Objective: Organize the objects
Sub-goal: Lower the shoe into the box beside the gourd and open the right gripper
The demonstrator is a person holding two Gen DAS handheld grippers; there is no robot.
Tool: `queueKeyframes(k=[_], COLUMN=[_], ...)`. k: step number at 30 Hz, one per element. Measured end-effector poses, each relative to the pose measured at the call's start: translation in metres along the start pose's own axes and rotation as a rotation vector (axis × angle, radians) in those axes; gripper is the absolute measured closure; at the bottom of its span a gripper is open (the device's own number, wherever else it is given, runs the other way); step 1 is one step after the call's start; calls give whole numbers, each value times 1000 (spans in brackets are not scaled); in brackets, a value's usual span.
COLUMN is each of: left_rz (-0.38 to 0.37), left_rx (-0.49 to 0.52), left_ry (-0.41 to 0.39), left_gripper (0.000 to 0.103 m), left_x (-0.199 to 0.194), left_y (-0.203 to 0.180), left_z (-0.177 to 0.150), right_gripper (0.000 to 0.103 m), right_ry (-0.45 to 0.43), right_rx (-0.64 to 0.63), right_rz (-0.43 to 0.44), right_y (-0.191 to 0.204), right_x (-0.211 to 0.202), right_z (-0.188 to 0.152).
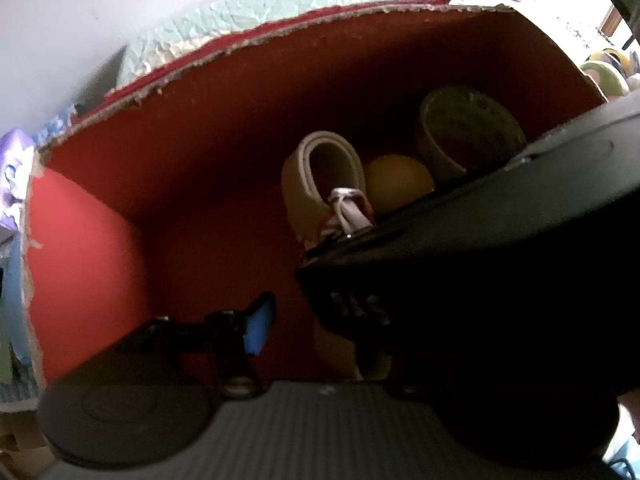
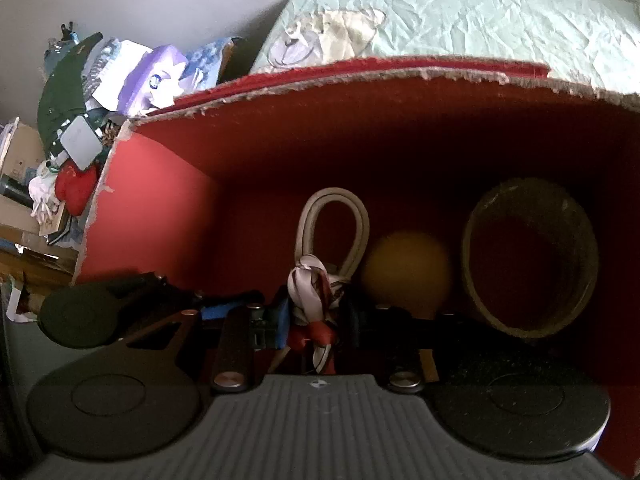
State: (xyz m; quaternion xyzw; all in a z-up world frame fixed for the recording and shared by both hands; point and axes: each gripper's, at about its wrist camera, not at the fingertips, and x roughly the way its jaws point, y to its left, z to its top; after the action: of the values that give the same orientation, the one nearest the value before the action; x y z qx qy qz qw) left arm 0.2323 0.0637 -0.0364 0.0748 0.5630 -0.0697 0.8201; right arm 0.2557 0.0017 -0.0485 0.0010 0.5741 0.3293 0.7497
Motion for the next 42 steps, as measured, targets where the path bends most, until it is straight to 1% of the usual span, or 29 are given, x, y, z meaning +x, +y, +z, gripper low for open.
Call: queueKeyframes(k=[5, 9, 10, 11, 19, 25, 26, 28, 35, 36, 42], left_rz=[6, 11, 13, 15, 29, 41, 42, 42, 41, 40, 41], left_rx=[-7, -2, -2, -3, -5, -5, -5, -5, -3, -3, -1], left_ry=[-11, -15, -18, -22, -34, -42, -43, -44, -50, -50, -59], left_gripper=[35, 34, 34, 33, 30, 28, 27, 27, 26, 26, 26], left_x=[2, 0, -1, -2, -5, -8, -3, -3, -11, -3, -10], left_y=[2, 0, -5, -6, -10, -13, -9, -9, -12, 4, -1], left_z=[-2, -2, -11, -12, -14, -14, -9, -9, -16, -13, -16], right_gripper=[73, 73, 73, 73, 73, 73, 73, 73, 73, 73, 73], right_ry=[-20, -28, -32, -39, -70, -87, -89, -93, -101, -102, -110], right_rx=[-40, -34, -33, -35, -7, -18, -22, -30, -39, -39, -30], right_rz=[-12, -16, -17, -18, -23, -32, -35, -45, -56, -56, -52], right_y=[5, 6, 7, 7, 5, 7, 8, 10, 11, 10, 9], right_x=[-2, -3, -3, -3, -7, -8, -8, -8, -8, -9, -10], right_z=[-2, -1, -1, -1, -4, -5, -5, -6, -6, -6, -6])
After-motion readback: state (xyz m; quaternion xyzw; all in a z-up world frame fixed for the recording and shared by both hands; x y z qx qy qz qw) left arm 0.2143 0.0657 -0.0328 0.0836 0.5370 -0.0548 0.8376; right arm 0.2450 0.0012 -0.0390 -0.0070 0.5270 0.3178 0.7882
